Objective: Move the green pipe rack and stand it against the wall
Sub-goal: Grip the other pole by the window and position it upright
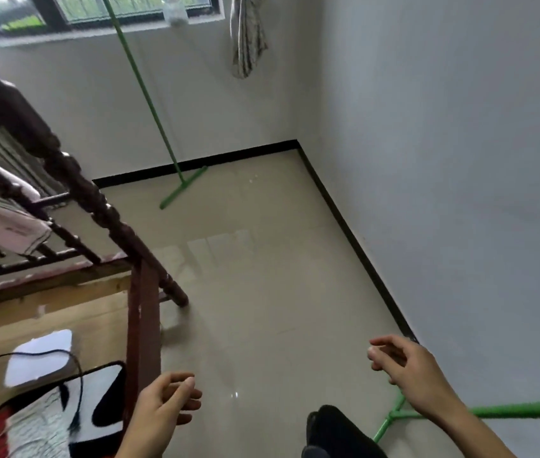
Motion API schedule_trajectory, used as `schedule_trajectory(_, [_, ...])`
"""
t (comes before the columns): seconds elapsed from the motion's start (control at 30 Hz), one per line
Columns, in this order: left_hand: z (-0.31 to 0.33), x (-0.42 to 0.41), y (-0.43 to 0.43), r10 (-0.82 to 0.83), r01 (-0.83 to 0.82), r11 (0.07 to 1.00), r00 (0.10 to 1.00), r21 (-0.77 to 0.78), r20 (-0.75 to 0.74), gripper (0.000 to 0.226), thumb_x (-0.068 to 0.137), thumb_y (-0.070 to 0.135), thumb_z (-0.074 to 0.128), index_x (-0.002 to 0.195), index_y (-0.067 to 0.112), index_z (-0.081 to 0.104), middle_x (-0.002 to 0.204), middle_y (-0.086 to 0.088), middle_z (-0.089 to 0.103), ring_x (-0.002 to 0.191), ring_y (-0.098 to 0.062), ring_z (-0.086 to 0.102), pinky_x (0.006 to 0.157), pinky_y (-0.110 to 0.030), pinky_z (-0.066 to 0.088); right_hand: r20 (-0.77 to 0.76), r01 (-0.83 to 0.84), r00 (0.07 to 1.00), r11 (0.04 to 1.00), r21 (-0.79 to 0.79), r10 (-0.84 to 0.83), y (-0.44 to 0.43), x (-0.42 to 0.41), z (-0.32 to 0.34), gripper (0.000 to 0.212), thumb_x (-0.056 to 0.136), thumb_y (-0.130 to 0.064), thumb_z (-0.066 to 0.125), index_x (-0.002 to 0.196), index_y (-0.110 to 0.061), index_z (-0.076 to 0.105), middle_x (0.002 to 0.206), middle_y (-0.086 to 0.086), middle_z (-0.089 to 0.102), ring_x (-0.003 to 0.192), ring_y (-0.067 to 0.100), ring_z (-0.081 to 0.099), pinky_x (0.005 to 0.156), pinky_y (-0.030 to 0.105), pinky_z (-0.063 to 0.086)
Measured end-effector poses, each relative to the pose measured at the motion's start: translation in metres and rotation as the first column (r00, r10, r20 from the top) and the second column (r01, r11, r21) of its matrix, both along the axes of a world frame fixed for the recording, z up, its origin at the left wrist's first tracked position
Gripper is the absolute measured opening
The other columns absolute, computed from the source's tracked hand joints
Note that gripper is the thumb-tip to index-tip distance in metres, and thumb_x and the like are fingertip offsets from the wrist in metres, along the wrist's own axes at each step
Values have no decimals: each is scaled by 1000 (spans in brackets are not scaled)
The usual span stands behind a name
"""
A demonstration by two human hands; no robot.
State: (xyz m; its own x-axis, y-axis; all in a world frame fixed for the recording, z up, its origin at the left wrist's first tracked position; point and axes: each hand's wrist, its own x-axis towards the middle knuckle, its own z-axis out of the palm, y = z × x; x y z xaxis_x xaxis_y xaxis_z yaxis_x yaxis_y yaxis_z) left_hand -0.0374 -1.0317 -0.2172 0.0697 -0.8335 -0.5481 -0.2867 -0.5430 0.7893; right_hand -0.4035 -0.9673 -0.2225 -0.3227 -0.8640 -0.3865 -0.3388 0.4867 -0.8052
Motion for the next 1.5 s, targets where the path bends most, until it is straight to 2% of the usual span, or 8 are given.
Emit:
schedule_trajectory(0.13, [-2, 4, -56, 77, -77, 996, 997, -45, -5, 9, 90, 3, 57, 87, 4, 66, 69, -16, 72, 66, -34, 66, 60, -36, 50, -1, -38, 999, 999, -13, 38, -80, -6, -5, 7, 87, -22, 68, 94, -24, 68, 81, 1, 77, 75, 9, 72, 66, 26, 51])
schedule_trajectory(0.3, [-5, 3, -153, 167, -167, 983, 986, -71, 4, 10, 89, 2, 57, 88, 0, 67, 73, -24, 73, 64, -35, 67, 61, -37, 50, 23, -107, 994, 994, -38, 107, -210, -14, -15, 9, 87, -23, 67, 96, -22, 68, 82, 1, 76, 74, 7, 72, 65, 25, 50])
schedule_trajectory(0.53, [22, -18, -303, 273, -278, 944, 961, -176, -53, 9, 89, 4, 58, 88, 4, 67, 73, -19, 75, 65, -32, 68, 65, -44, 52, 31, -228, 972, 967, -109, 233, -402, -18, 18, 8, 88, -14, 66, 96, -16, 67, 81, 7, 75, 73, 15, 72, 60, 25, 49])
schedule_trajectory(0.8, [-1, 15, -424, 443, -454, 879, 891, -146, -103, 11, 87, -2, 58, 85, 3, 68, 66, -17, 74, 63, -32, 66, 67, -43, 51, 31, -389, 919, 916, -103, 394, -588, 39, 11, 8, 87, -14, 67, 93, -19, 67, 78, 12, 75, 74, 20, 71, 59, 27, 50])
schedule_trajectory(0.97, [-3, 48, -537, 439, -451, 880, 892, -147, -108, 8, 87, -5, 57, 89, -7, 64, 66, -22, 70, 60, -34, 64, 51, -33, 54, 55, -404, 910, 909, -103, 411, -694, 90, 5, 8, 87, -12, 68, 93, -17, 68, 78, 12, 76, 72, 20, 72, 56, 29, 49])
schedule_trajectory(1.03, [10, 58, -585, 422, -438, 884, 898, -165, -125, 8, 87, -4, 57, 89, -5, 65, 62, -15, 71, 62, -38, 66, 55, -34, 52, 70, -412, 905, 905, -111, 420, -735, 107, 14, 8, 87, -13, 68, 92, -18, 68, 79, 13, 75, 74, 23, 72, 57, 31, 49])
schedule_trajectory(1.23, [36, 86, -713, 375, -394, 897, 919, -201, -124, 10, 89, 1, 56, 88, 3, 66, 61, -7, 72, 60, -23, 66, 58, -34, 49, 70, -400, 909, 906, -136, 412, -854, 136, 25, 9, 87, -14, 68, 91, -21, 68, 79, 12, 76, 74, 22, 72, 57, 31, 51])
schedule_trajectory(1.5, [21, 120, -866, 510, -525, 832, 851, -178, -126, 11, 89, -1, 56, 87, 1, 66, 62, -12, 73, 53, -22, 66, 54, -32, 49, 43, -440, 892, 887, -139, 450, -1043, 157, 6, 8, 86, -17, 69, 91, -24, 69, 78, 8, 76, 74, 19, 72, 58, 31, 52])
